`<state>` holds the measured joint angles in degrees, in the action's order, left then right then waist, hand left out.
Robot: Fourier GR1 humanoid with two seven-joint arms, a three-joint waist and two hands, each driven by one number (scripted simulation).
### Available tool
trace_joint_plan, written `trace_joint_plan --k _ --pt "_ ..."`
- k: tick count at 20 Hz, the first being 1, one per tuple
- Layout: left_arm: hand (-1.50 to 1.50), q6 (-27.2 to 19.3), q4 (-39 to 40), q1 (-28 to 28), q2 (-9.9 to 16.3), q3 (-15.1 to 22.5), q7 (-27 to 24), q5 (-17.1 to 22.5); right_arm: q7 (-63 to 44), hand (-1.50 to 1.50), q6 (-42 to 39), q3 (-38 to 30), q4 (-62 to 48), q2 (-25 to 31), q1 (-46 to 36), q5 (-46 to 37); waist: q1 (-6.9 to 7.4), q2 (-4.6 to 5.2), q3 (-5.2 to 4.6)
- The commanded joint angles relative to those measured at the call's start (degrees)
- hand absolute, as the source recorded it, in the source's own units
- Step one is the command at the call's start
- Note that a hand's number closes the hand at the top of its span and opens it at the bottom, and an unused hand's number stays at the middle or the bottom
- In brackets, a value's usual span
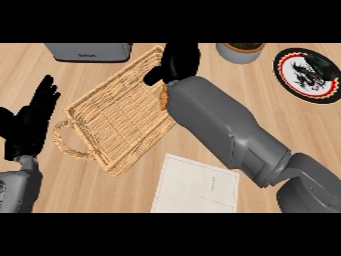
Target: Pick the croissant from the placemat and place it in the basket
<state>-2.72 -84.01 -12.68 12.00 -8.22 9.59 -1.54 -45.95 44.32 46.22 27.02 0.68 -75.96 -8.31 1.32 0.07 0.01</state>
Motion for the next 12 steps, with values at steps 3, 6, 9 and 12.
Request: trace_joint_plan --k 3,6,9,12 --pt "0.0 0.18 -2.67 1.37 1.88 -1.56 2.2 0.42 3.27 -1.5 7.95 -6.1 8.98 5.01 8.5 2.25 -2.27 -0.59 0.07" --pt "0.0 -2.31 -0.15 1.36 -1.11 -0.57 -0.22 -0.96 5.12 -1.5 7.37 -5.99 17.67 8.06 15.54 1.84 -3.5 -0.82 0.05" --pt "0.0 -0.58 -1.61 3.9 -0.23 -1.22 -0.63 0.22 9.27 -1.5 5.01 -7.18 26.84 14.66 23.8 2.72 -3.0 -0.7 0.04" --pt "0.0 -1.68 -0.13 2.7 -0.9 -0.67 -0.82 -0.97 6.51 -1.5 7.3 -5.63 36.99 16.68 30.05 -0.46 -3.06 -0.64 -0.01"
